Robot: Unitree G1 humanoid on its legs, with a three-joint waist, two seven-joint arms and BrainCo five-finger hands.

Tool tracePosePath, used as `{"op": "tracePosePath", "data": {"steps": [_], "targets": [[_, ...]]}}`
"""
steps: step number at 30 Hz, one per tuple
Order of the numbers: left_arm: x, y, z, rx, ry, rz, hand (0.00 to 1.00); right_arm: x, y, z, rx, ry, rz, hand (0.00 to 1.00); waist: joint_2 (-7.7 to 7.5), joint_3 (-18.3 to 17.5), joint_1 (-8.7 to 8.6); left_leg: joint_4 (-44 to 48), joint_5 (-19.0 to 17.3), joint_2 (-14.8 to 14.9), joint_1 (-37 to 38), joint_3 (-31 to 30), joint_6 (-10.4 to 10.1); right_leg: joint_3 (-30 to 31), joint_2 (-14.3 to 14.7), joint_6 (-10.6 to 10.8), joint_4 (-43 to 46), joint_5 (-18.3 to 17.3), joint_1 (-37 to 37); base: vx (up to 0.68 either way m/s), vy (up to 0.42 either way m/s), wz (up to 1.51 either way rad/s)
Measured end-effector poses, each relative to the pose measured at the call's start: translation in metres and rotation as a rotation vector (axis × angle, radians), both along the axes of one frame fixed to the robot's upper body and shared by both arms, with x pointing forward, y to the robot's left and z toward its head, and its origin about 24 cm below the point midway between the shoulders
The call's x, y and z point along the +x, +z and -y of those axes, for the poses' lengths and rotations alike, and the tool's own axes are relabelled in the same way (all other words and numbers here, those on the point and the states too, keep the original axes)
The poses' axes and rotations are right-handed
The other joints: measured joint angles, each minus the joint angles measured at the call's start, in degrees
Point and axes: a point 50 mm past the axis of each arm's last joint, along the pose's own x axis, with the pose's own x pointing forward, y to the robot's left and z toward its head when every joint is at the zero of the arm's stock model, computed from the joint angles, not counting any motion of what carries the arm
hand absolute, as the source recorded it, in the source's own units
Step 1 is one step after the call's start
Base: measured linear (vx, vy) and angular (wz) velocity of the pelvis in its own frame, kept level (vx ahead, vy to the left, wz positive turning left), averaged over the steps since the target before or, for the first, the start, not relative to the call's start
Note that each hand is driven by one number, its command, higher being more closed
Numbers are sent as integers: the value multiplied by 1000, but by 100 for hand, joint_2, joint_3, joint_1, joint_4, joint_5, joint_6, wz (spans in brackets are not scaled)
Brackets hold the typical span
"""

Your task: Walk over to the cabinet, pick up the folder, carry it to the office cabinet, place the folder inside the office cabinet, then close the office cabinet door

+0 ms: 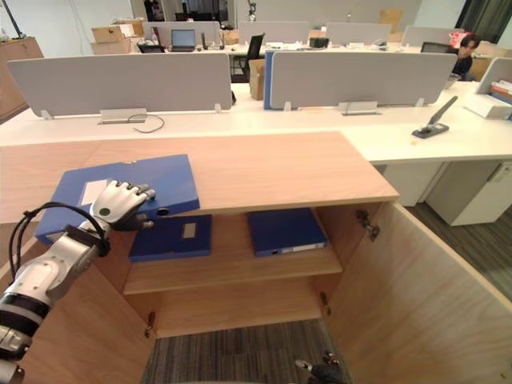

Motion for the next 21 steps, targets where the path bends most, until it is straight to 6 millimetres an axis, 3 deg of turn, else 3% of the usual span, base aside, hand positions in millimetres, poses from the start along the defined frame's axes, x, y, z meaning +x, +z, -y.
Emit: {"op": "tracePosePath", "data": {"steps": [4, 12, 15, 21], "targets": [[-10, 8, 4, -70, 12, 62, 100, 1, 0, 0, 0, 0, 3, 0, -15, 35, 10, 1, -45, -1, -18, -19, -58, -4, -5, -13, 4, -29, -5, -1, 3, 1], [-59, 38, 66, -477, -206, 297, 100, -5, -2, 4, 4, -43, -24, 0, -15, 71, 206, 34, -79, -49, -75, -145, -7, -114, -98, 50, 128, -117, 28, 26, 17, 9], [-70, 49, 75, -552, -273, 342, 100, -3, -2, 4, 6, -40, -23, 0, -5, 140, 215, 185, -173, -63, -60, -170, 17, -114, -139, 65, 139, -129, 120, 0, 0, 0], [-82, 60, 73, -590, -290, 422, 100, -2, -2, 4, 8, -37, -22, 0, -4, 174, 226, 263, -263, -92, -79, -236, 19, -122, -194, 82, 154, -150, 119, -41, 7, 2]]}}
